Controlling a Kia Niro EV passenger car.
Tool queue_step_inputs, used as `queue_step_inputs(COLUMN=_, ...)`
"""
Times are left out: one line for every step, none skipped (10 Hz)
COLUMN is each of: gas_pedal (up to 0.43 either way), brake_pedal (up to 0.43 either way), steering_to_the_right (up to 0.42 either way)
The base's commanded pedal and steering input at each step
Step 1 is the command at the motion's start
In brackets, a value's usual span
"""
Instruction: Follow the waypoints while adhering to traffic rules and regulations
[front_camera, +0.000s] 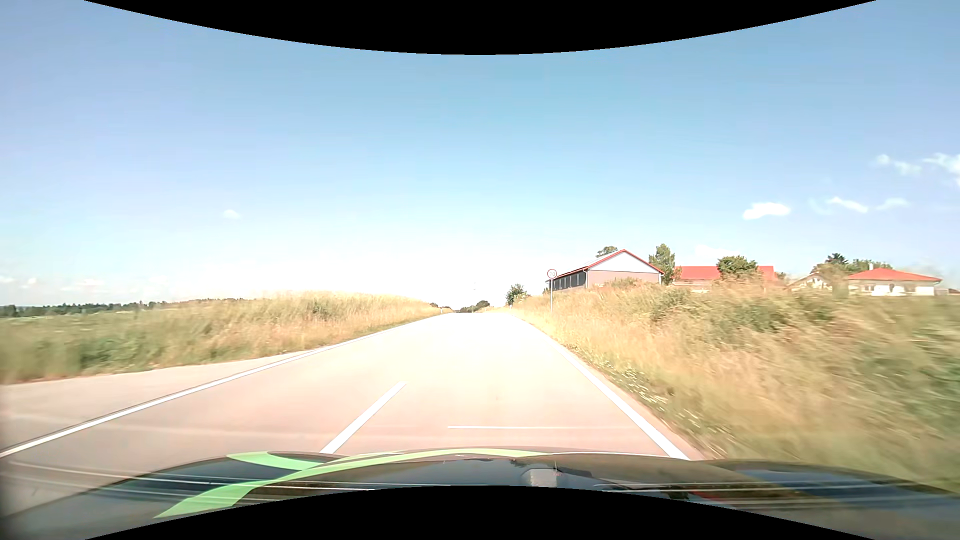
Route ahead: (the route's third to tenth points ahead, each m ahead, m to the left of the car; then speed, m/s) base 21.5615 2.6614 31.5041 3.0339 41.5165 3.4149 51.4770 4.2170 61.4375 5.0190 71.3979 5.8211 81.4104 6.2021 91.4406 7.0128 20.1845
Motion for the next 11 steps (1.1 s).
queue_step_inputs(gas_pedal=0.24, brake_pedal=0.0, steering_to_the_right=-0.007)
queue_step_inputs(gas_pedal=0.248, brake_pedal=0.0, steering_to_the_right=-0.007)
queue_step_inputs(gas_pedal=0.26, brake_pedal=0.0, steering_to_the_right=-0.007)
queue_step_inputs(gas_pedal=0.26, brake_pedal=0.0, steering_to_the_right=-0.007)
queue_step_inputs(gas_pedal=0.26, brake_pedal=0.0, steering_to_the_right=-0.007)
queue_step_inputs(gas_pedal=0.248, brake_pedal=0.0, steering_to_the_right=-0.007)
queue_step_inputs(gas_pedal=0.24, brake_pedal=0.0, steering_to_the_right=-0.007)
queue_step_inputs(gas_pedal=0.22, brake_pedal=0.0, steering_to_the_right=-0.007)
queue_step_inputs(gas_pedal=0.22, brake_pedal=0.0, steering_to_the_right=-0.007)
queue_step_inputs(gas_pedal=0.22, brake_pedal=0.0, steering_to_the_right=-0.007)
queue_step_inputs(gas_pedal=0.228, brake_pedal=0.0, steering_to_the_right=-0.007)
